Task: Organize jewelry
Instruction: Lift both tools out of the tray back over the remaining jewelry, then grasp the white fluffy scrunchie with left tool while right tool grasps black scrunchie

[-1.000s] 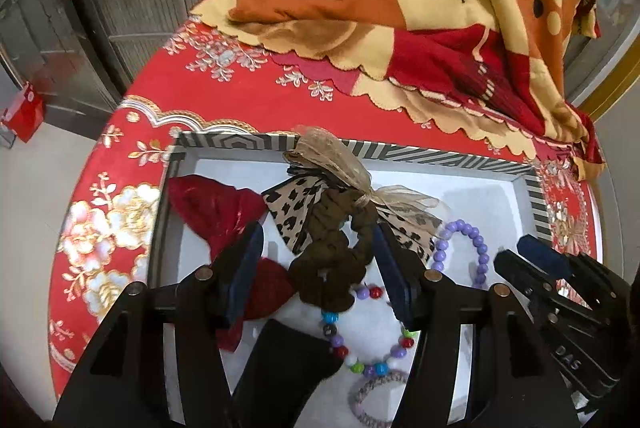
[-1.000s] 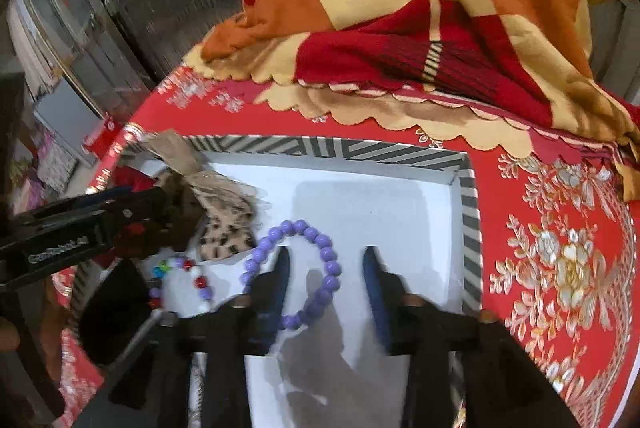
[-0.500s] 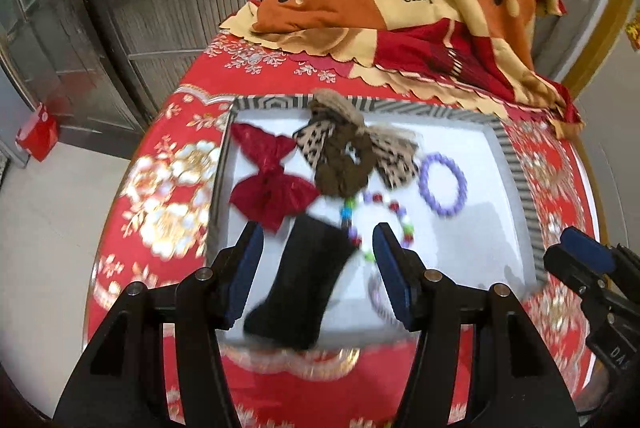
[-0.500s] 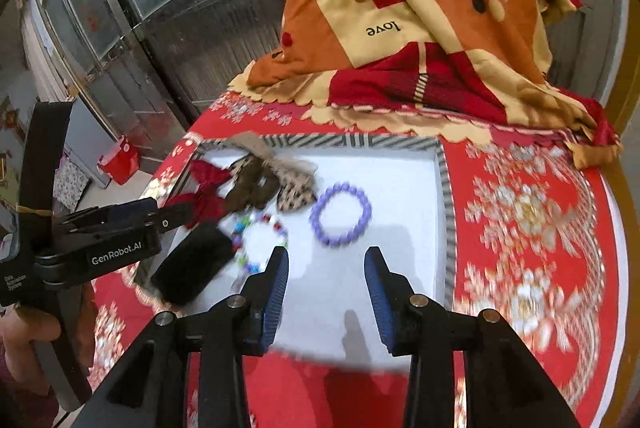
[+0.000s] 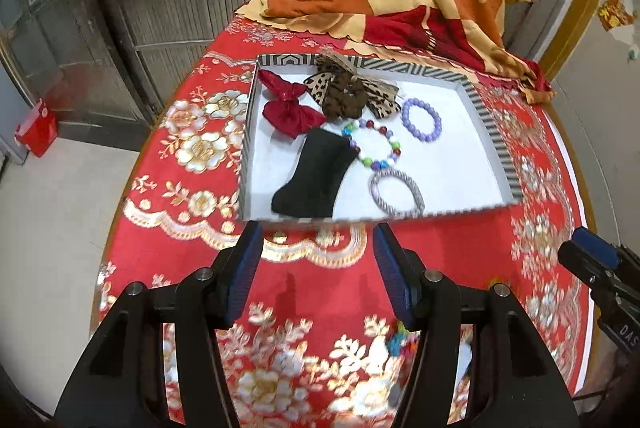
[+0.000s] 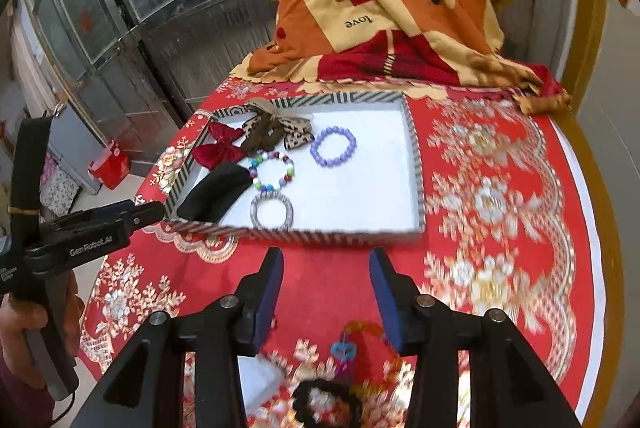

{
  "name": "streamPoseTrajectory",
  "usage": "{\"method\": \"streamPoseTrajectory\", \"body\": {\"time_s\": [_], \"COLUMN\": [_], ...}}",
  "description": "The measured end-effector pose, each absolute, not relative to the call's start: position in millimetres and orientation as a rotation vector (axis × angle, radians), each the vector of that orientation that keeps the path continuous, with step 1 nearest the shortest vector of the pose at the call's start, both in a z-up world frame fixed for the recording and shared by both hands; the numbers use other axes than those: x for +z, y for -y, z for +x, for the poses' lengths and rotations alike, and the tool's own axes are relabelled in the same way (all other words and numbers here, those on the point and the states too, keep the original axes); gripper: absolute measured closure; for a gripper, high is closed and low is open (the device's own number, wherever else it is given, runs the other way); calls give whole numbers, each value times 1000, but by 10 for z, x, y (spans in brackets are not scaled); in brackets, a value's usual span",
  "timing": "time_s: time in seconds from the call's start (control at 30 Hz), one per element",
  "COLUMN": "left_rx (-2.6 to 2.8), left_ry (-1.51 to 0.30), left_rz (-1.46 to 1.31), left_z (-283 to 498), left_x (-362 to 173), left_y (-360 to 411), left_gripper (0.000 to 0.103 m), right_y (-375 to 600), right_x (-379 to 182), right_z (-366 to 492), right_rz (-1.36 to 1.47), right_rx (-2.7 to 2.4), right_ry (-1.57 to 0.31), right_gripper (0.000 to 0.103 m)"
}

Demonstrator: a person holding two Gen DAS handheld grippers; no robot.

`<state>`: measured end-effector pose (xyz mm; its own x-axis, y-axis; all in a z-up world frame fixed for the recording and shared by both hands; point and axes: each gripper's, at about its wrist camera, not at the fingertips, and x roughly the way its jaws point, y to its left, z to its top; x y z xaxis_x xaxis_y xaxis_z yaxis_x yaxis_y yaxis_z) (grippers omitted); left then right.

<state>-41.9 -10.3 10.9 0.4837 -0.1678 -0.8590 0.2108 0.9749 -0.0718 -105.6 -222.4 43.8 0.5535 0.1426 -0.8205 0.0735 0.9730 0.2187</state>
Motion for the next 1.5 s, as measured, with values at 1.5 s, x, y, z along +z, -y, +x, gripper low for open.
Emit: {"method": "streamPoseTrajectory", "body": {"time_s": [1.5], "left_rx": [-610], "left_ry": [-1239], "left_rz": [144], "left_z": [-1416], "left_x": [-252], "left_y": [510], "left_gripper": [46], "right_y": [2171], "right_x": [52], "right_z": [-2181], "right_rz": [268], "right_rx": [-87], "right_ry": [-1104], "right_gripper": [49]}}
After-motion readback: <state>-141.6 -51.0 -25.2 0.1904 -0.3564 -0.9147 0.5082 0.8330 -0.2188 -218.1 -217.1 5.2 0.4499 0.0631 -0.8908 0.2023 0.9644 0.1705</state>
